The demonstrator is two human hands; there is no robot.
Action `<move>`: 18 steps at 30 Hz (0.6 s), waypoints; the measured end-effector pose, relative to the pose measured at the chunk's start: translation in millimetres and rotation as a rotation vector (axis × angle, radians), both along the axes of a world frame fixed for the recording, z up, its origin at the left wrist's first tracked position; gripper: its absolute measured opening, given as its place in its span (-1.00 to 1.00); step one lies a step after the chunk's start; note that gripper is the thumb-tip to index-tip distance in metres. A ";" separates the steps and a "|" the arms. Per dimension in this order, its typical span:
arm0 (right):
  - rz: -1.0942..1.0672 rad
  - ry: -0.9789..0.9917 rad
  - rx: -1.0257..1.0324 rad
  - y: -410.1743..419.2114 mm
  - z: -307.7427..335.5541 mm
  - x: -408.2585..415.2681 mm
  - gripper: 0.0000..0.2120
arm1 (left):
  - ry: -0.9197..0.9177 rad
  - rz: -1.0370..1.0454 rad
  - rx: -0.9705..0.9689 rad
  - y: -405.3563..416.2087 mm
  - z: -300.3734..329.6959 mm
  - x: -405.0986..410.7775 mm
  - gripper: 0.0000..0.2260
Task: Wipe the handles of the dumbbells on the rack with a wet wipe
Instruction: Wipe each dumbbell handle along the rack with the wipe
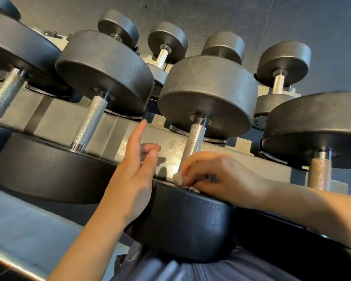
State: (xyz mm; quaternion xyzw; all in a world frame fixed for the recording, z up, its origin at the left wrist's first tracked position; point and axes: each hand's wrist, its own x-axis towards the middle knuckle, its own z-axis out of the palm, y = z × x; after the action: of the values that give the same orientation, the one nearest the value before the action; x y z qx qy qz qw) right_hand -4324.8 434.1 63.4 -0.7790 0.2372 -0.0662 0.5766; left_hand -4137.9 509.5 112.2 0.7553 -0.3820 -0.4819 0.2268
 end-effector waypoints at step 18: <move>-0.281 0.417 1.045 7.8 -30.7 12.2 -0.69 | -0.044 -0.098 0.051 -2.5 1.9 -0.6 -0.65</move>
State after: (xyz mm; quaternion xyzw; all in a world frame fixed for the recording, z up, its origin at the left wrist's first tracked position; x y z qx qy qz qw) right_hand -4312.5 442.0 32.8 -0.3484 0.4480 0.1385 0.8116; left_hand -4138.5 507.0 114.2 0.7516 -0.4110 -0.4854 0.1749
